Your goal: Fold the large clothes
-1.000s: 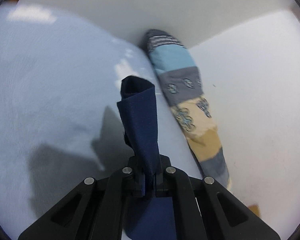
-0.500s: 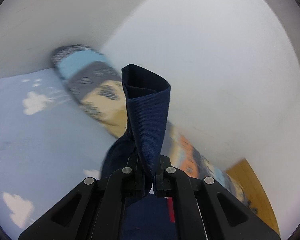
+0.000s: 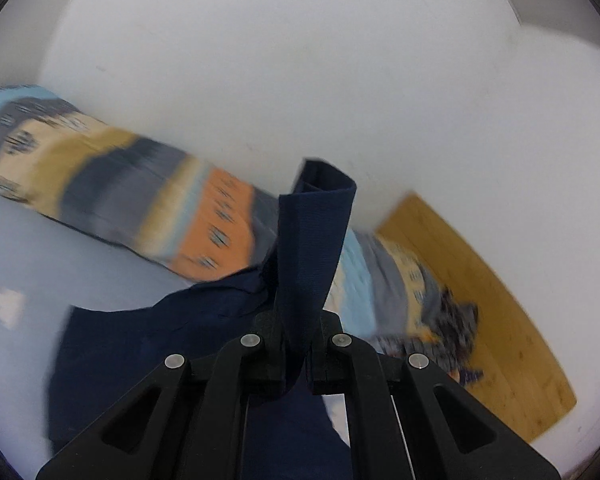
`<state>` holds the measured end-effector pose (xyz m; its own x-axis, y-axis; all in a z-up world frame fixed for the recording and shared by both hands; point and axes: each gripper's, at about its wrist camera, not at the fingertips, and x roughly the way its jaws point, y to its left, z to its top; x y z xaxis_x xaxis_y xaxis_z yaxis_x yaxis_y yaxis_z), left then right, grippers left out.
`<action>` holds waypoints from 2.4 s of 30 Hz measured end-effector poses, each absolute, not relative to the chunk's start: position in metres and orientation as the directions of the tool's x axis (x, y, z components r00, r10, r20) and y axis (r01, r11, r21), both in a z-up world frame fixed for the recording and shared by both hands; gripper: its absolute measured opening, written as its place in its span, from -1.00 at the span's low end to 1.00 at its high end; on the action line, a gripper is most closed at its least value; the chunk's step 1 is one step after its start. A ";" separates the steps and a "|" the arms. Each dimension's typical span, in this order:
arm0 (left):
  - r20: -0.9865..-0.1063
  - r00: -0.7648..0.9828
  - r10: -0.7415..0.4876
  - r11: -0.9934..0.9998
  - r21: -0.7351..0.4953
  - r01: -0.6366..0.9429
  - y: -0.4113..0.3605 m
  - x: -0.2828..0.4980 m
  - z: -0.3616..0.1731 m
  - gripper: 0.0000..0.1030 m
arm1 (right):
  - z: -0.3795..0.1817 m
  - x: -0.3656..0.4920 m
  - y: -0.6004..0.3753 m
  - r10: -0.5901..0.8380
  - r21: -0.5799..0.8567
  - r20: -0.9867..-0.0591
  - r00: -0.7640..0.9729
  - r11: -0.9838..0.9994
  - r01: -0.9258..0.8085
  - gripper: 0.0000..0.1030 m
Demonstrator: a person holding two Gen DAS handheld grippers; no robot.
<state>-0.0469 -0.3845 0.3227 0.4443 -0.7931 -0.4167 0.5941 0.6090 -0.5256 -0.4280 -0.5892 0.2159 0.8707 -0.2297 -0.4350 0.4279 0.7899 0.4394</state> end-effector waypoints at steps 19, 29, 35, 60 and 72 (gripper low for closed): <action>-0.791 0.153 -0.593 0.655 -0.364 0.662 -0.593 -0.149 0.030 0.60 | 0.212 -0.427 -0.595 -0.201 0.465 -0.444 0.873 0.781 0.416 0.38; -0.754 0.312 -0.578 0.645 -0.187 0.741 -0.512 -0.155 0.092 0.74 | 0.207 -0.426 -0.600 -0.224 0.464 -0.464 0.857 0.763 0.450 0.38; -0.779 0.541 -0.318 0.850 0.018 0.526 -0.389 -0.092 0.074 0.74 | 0.202 -0.427 -0.605 -0.240 0.460 -0.479 0.844 0.751 0.474 0.38; -0.844 0.490 -0.220 0.868 0.059 0.492 -0.274 -0.210 0.053 0.80 | 0.151 -0.390 -0.590 -0.188 0.327 -0.647 0.739 0.807 0.492 0.38; -0.825 0.540 -0.164 0.935 0.044 0.352 -0.224 -0.312 0.024 0.84 | 0.060 -0.370 -0.482 -0.045 0.193 -0.819 0.572 0.918 0.348 0.40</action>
